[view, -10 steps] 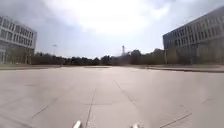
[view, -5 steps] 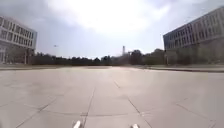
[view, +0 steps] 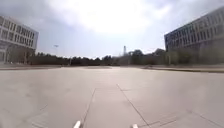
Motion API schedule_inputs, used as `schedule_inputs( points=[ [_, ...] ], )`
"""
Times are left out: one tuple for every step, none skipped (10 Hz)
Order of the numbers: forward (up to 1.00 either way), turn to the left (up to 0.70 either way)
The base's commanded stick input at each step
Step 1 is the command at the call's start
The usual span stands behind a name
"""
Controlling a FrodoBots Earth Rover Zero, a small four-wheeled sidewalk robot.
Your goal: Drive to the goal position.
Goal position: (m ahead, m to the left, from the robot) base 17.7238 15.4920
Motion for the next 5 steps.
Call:
schedule_inputs(
  points=[
    [0.7, -0.01],
    [0.7, -0.01],
    [0.7, -0.01],
    [0.7, -0.01],
    [0.7, -0.01]
  ],
)
